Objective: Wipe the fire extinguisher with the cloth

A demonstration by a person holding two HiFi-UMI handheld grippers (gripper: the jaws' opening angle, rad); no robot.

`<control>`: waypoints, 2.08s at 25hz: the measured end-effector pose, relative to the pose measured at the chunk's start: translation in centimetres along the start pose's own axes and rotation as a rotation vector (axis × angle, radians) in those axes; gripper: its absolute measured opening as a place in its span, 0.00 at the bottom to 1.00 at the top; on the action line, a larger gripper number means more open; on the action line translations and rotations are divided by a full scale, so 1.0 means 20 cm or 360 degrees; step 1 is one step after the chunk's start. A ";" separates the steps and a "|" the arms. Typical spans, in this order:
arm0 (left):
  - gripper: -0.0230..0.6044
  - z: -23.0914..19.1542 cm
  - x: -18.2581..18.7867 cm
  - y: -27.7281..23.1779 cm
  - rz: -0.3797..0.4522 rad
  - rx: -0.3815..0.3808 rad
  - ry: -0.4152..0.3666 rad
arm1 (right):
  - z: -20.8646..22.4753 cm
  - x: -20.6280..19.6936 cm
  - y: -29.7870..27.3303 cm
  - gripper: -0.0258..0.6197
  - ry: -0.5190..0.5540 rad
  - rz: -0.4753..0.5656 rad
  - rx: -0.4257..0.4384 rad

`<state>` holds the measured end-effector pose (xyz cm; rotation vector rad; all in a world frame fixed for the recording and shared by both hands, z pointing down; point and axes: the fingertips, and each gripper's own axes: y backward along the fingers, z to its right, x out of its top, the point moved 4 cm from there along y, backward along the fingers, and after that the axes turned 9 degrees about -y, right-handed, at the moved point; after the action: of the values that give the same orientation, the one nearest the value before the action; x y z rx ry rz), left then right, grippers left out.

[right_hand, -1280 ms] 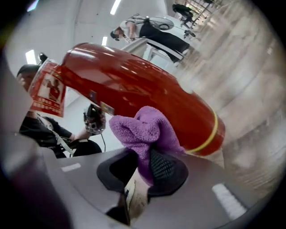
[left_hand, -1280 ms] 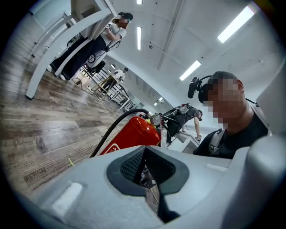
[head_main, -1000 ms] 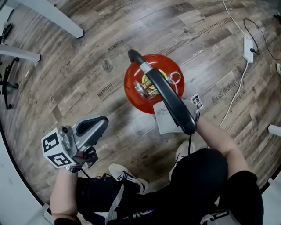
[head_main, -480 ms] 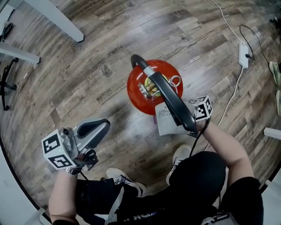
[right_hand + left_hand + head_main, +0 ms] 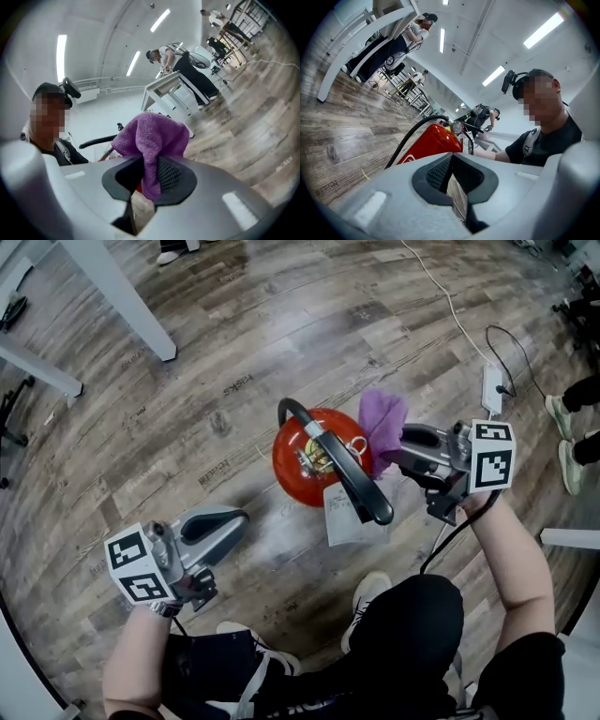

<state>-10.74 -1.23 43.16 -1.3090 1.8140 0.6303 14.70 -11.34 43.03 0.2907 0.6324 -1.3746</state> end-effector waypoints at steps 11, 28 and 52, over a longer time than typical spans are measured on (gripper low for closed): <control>0.04 -0.02 0.00 -0.04 0.0008 -0.0024 0.0000 | -0.58 0.29 -0.03 0.15 0.0600 -0.0386 0.0207; 0.04 0.00 0.04 -0.03 0.0033 -0.0058 -0.0073 | -0.80 0.16 -0.41 0.15 0.1472 -0.1547 0.0000; 0.04 0.01 0.06 -0.01 0.0063 -0.0052 -0.0064 | -0.80 0.17 -0.32 0.15 0.1445 -0.1551 -0.0065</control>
<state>-10.63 -1.67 42.09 -1.2758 1.8076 0.7058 4.74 -6.59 29.39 0.6327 1.7039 -2.1420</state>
